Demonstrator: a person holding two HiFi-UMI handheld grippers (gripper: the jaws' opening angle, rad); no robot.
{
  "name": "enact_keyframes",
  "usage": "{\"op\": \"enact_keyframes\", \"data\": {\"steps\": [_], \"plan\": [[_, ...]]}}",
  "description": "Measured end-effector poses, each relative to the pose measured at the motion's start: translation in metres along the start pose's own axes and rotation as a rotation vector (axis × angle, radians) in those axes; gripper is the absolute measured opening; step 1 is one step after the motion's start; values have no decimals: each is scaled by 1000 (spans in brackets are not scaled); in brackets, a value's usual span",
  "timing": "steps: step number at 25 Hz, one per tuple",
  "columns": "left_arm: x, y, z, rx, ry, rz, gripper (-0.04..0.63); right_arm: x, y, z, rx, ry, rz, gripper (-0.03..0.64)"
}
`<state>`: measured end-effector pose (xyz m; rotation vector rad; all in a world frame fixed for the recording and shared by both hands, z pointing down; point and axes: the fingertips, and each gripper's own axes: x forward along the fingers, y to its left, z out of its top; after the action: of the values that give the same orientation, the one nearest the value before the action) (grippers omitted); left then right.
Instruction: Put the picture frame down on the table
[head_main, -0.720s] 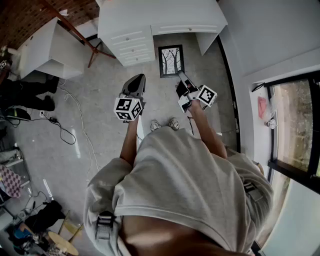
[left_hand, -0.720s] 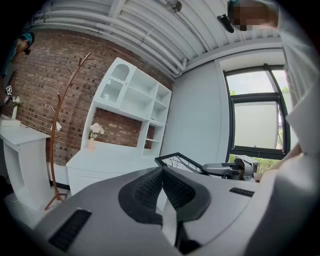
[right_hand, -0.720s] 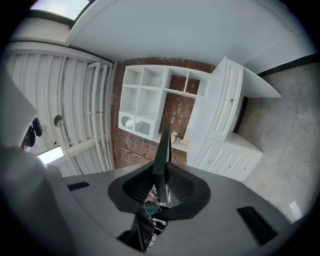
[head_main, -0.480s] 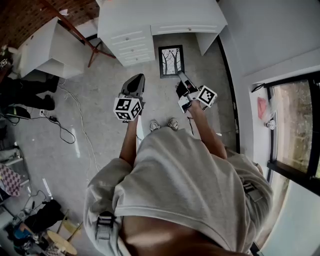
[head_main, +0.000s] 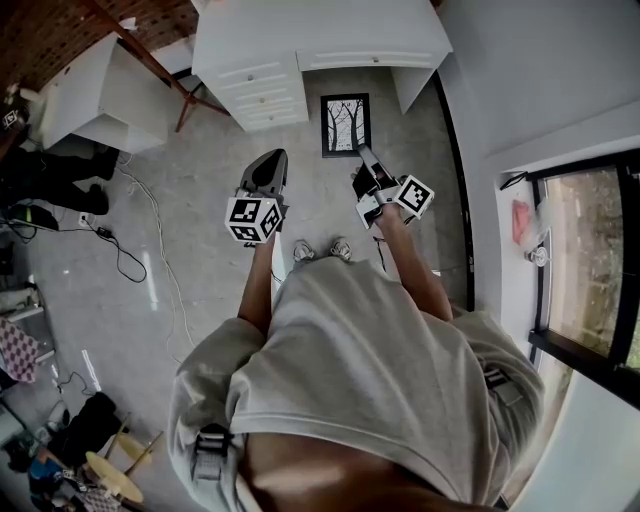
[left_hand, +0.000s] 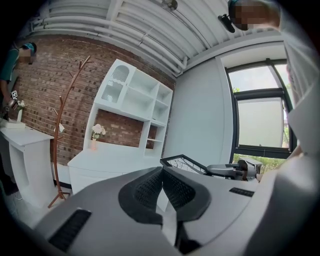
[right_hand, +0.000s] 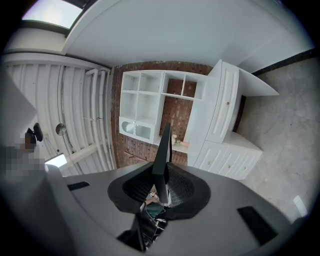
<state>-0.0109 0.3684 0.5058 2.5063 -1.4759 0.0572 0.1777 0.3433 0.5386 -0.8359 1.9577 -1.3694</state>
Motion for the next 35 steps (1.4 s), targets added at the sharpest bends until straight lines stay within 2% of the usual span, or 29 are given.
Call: {"op": "enact_keyframes", "data": {"steps": [16, 25, 35], "plan": [[32, -39, -17, -15, 15, 14, 15, -19, -23, 34, 15, 36, -1, 87], [56, -11, -18, -34, 18, 23, 15, 11, -39, 45, 19, 41, -21, 87], [129, 46, -4, -45, 16, -35, 15, 85, -61, 78, -1, 2, -45, 87]]}}
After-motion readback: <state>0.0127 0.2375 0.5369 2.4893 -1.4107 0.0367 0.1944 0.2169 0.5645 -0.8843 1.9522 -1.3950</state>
